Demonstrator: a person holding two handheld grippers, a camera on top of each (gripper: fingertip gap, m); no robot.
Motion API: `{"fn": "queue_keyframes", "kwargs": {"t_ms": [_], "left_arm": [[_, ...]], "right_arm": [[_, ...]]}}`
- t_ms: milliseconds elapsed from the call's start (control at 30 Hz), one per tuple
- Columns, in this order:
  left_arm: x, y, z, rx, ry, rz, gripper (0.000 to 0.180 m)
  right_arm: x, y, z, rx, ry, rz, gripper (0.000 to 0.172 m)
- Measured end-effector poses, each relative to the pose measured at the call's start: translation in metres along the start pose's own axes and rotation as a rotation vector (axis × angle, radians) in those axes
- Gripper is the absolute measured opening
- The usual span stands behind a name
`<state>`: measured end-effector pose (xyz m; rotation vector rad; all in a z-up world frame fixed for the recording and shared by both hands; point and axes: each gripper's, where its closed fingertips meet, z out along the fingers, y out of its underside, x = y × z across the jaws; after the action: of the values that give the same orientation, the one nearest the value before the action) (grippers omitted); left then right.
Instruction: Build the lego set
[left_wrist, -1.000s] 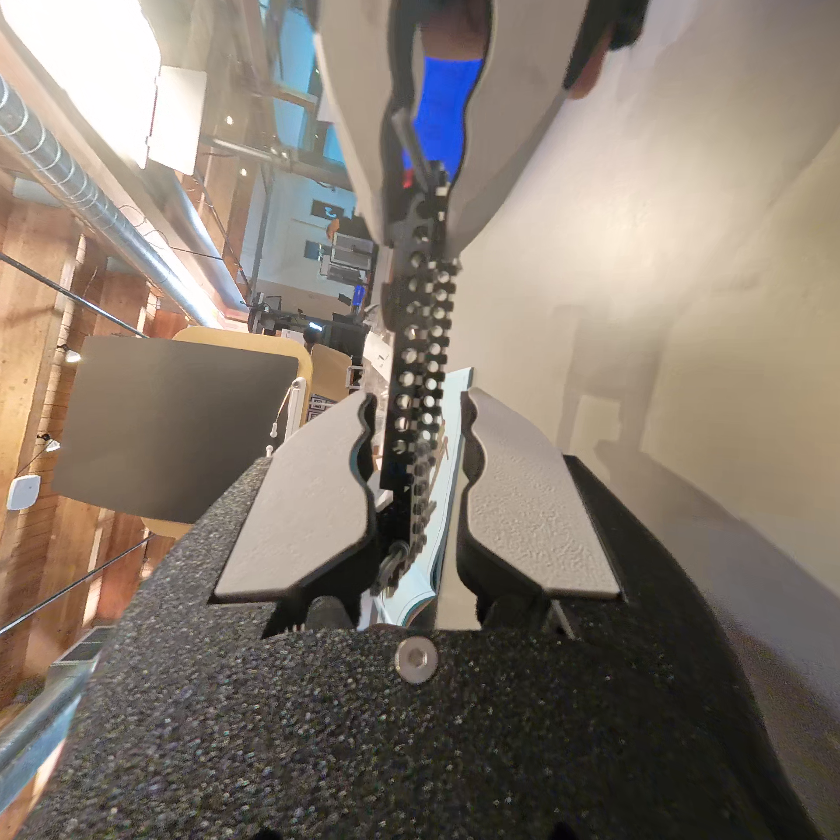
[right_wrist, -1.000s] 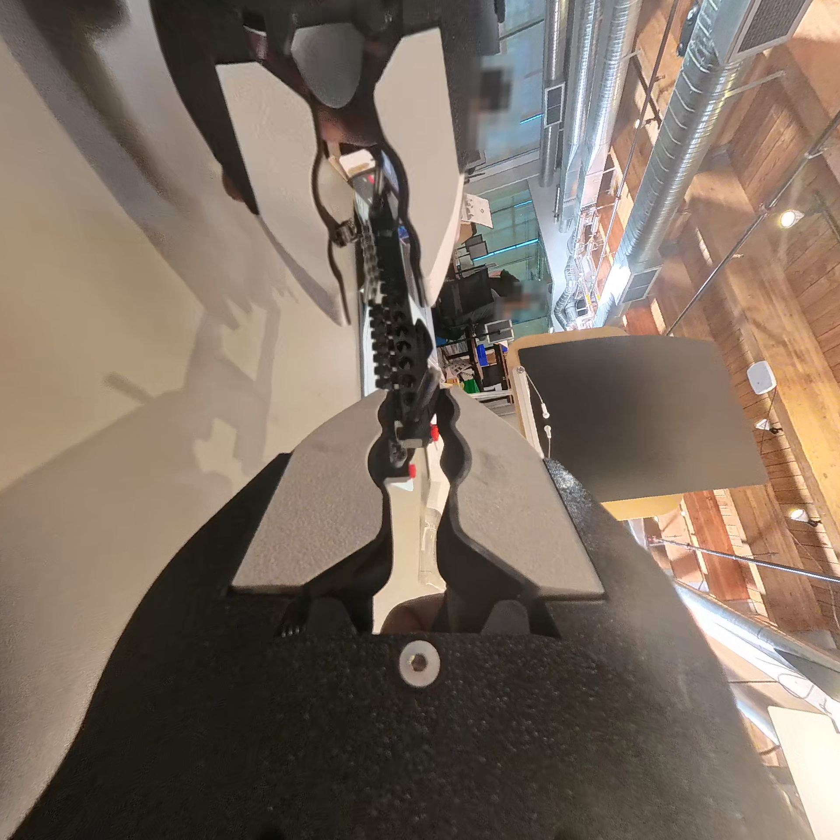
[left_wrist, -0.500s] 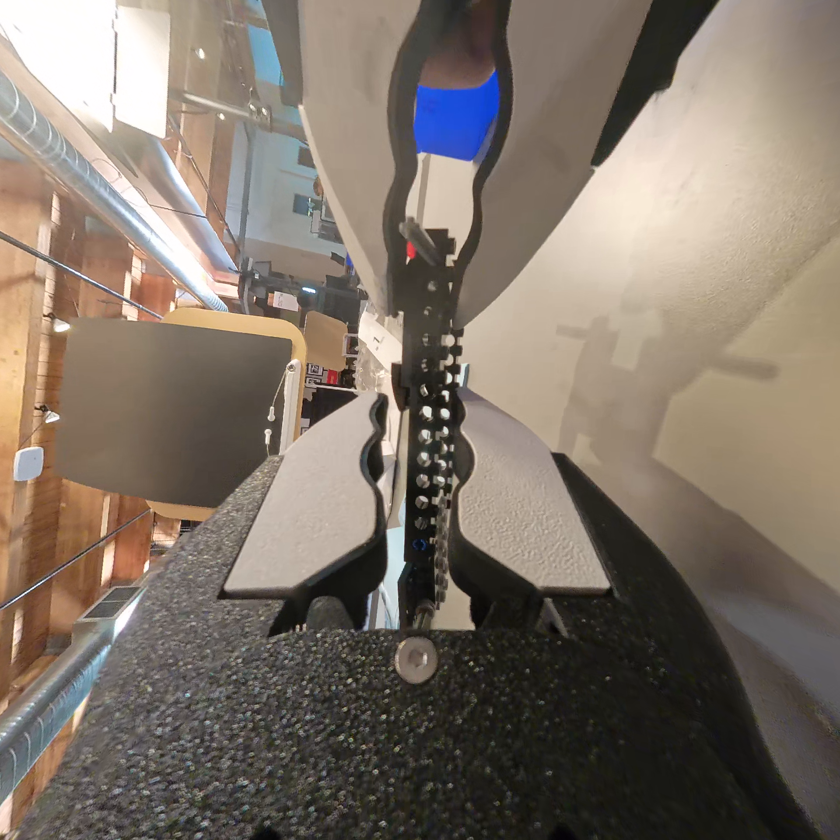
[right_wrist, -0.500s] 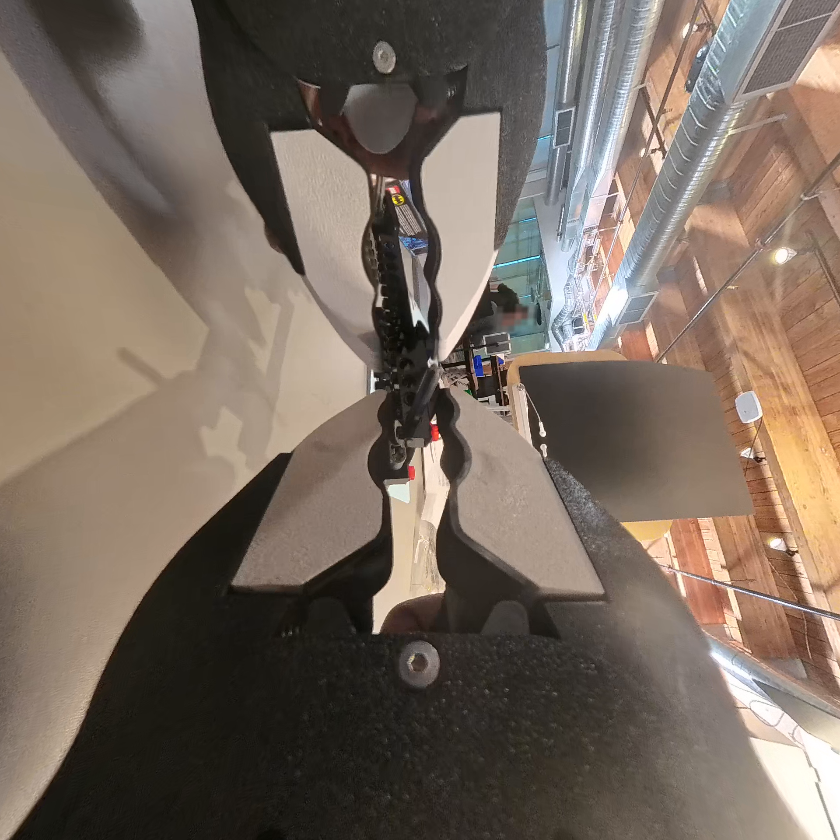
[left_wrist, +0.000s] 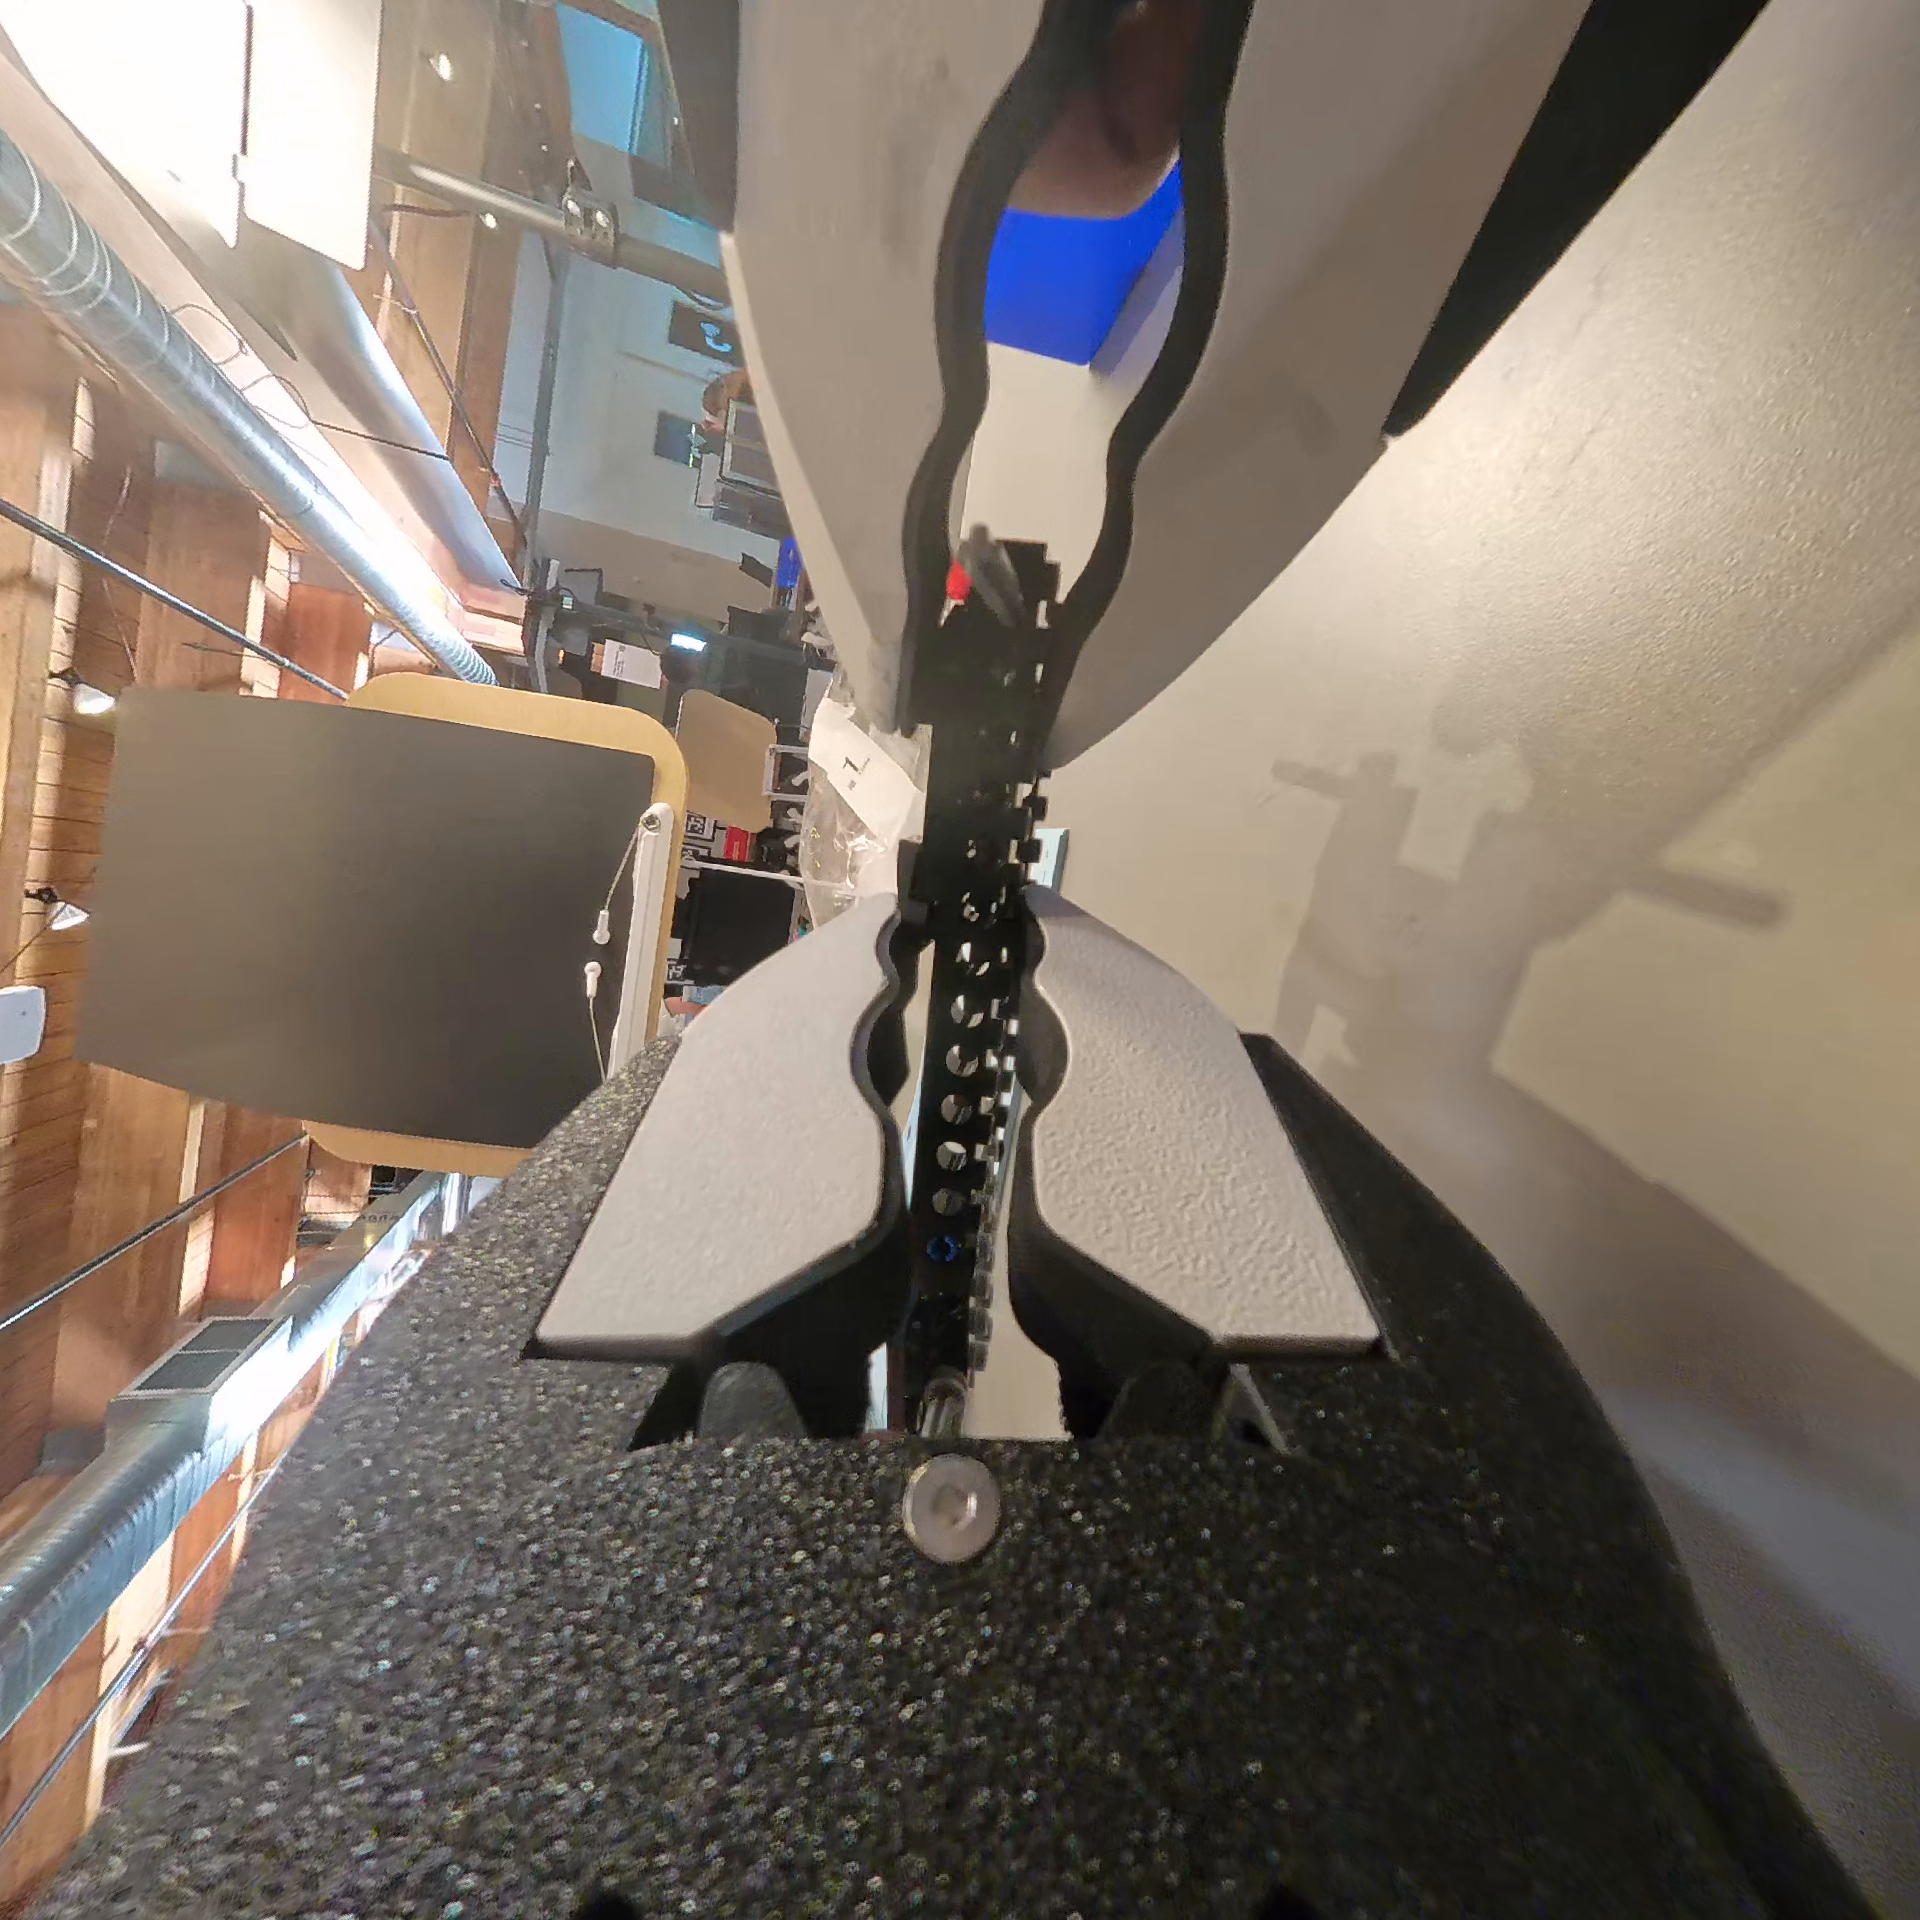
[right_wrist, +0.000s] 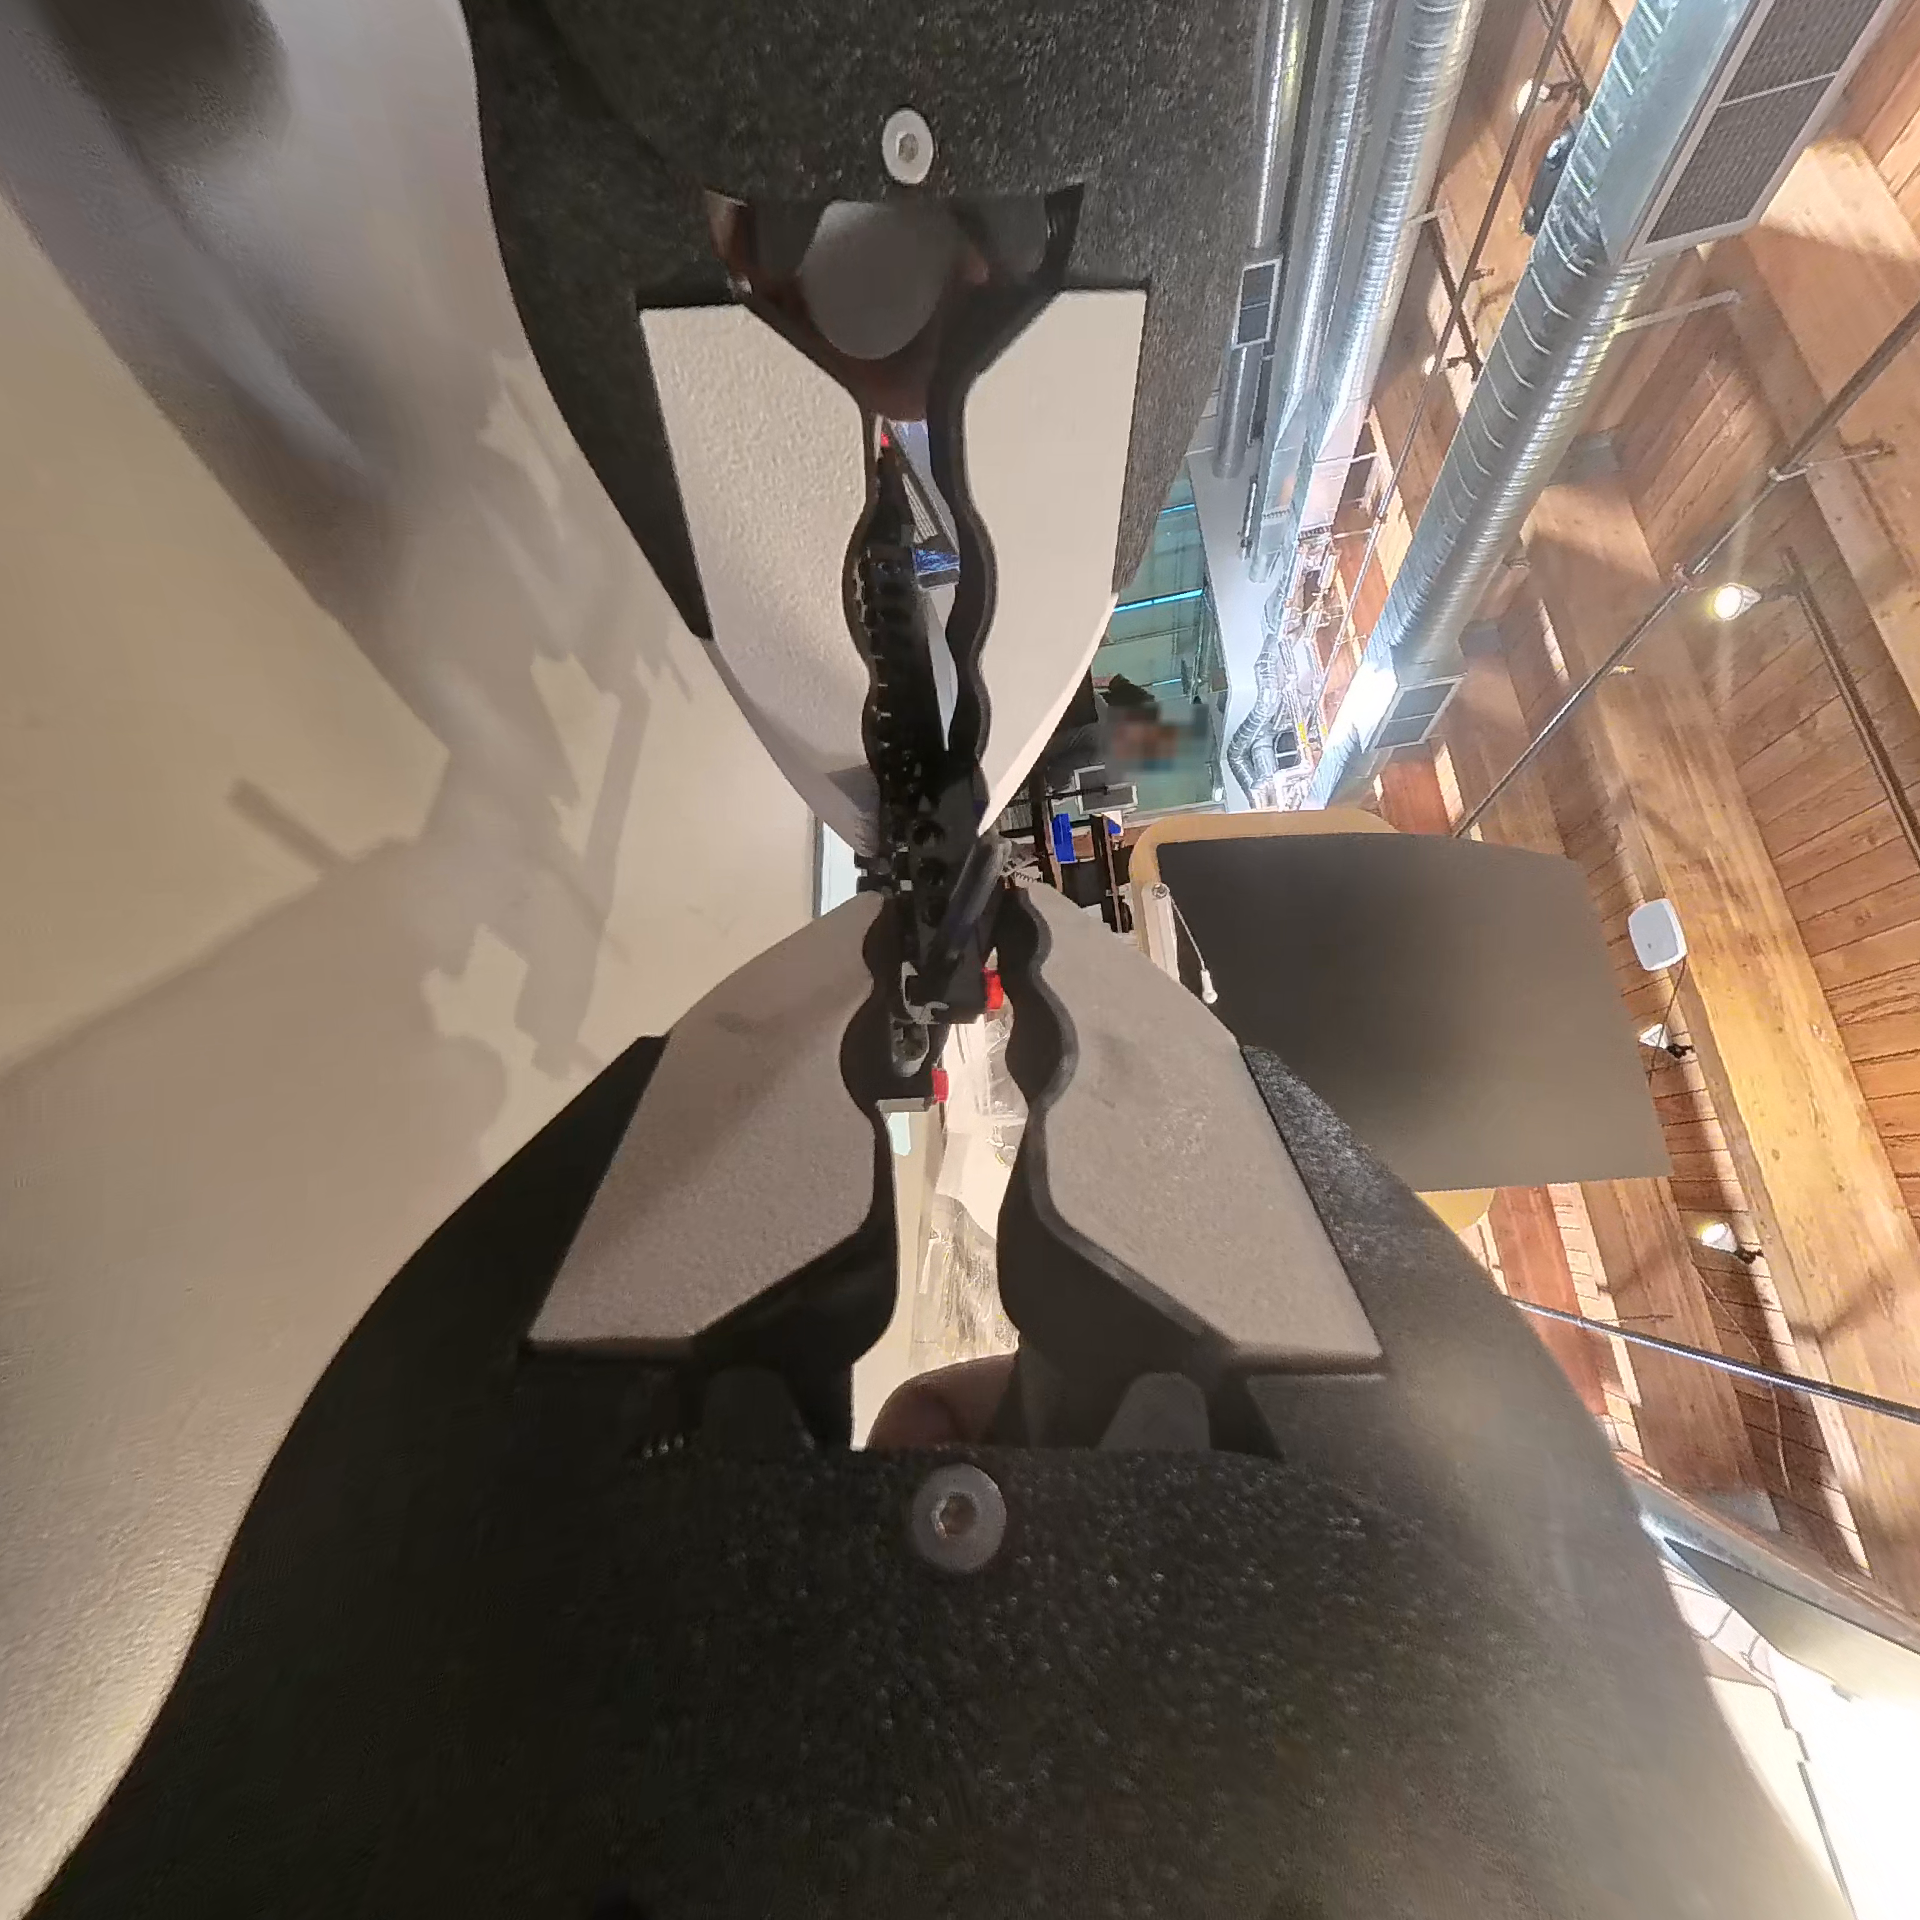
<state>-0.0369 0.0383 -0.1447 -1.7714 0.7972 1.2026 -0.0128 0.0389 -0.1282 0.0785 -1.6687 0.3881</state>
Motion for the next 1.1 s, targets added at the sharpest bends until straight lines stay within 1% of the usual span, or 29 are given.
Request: {"fn": "queue_keyframes", "kwargs": {"t_ms": [433,667,767,933,1033,1100], "left_arm": [[0.000,0.002,-0.001,0.008,0.027,-0.040,0.014],[0.004,0.002,-0.002,0.024,0.073,-0.052,0.014],[0.000,0.002,-0.002,0.029,0.052,-0.073,0.015],[0.001,0.002,-0.003,0.048,0.059,-0.070,0.015],[0.000,-0.003,-0.005,0.062,0.046,-0.059,0.015],[-0.001,-0.007,-0.006,0.080,0.041,-0.058,0.014]], "right_arm": [[0.001,-0.002,0.001,0.008,0.015,-0.023,0.017],[-0.001,-0.003,0.001,0.016,0.006,-0.018,0.018],[0.003,-0.004,0.002,0.008,0.038,-0.010,0.019],[0.005,-0.001,0.003,-0.019,0.052,0.012,0.028],[0.005,0.001,0.003,-0.023,0.042,0.042,0.027],[0.003,0.000,0.004,-0.025,0.038,0.044,0.019]]}}
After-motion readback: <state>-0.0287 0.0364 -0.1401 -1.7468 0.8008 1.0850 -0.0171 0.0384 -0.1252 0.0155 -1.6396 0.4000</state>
